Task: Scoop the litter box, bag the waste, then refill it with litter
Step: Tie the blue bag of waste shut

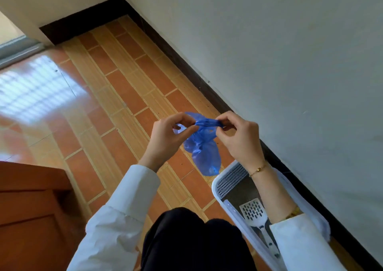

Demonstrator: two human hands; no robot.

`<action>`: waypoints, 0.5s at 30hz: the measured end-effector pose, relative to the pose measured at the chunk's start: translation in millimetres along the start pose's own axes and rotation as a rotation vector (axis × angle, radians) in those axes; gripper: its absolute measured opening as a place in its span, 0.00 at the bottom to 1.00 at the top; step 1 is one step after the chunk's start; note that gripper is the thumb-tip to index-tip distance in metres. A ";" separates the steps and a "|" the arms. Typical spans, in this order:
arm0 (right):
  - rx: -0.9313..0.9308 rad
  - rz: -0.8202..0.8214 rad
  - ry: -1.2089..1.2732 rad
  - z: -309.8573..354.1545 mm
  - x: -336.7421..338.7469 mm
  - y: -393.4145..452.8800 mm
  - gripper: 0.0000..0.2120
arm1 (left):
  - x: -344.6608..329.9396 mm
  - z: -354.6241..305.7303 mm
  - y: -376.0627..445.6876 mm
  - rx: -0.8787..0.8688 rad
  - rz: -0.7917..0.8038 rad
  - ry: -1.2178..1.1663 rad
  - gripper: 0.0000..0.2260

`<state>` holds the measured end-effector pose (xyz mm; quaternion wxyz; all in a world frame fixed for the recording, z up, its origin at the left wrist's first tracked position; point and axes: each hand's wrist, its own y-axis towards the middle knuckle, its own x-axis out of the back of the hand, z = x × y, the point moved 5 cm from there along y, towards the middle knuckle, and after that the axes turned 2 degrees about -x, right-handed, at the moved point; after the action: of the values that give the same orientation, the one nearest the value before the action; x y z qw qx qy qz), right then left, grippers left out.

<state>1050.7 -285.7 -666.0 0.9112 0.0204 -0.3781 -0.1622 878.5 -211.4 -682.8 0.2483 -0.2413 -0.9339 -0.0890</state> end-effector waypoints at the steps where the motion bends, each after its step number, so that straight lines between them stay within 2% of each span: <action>1: 0.012 -0.006 0.001 22.0 16.1 1.8 0.06 | 15.7 -22.0 -4.8 -0.001 -0.037 0.010 0.02; 15: 0.101 0.068 0.083 347.9 250.6 0.9 0.08 | 251.7 -350.5 -93.7 0.061 -0.233 -0.016 0.02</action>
<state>974.7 -333.0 -246.7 0.9289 0.0603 -0.3482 -0.1108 788.3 -290.6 -257.9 0.2359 -0.1244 -0.9599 -0.0869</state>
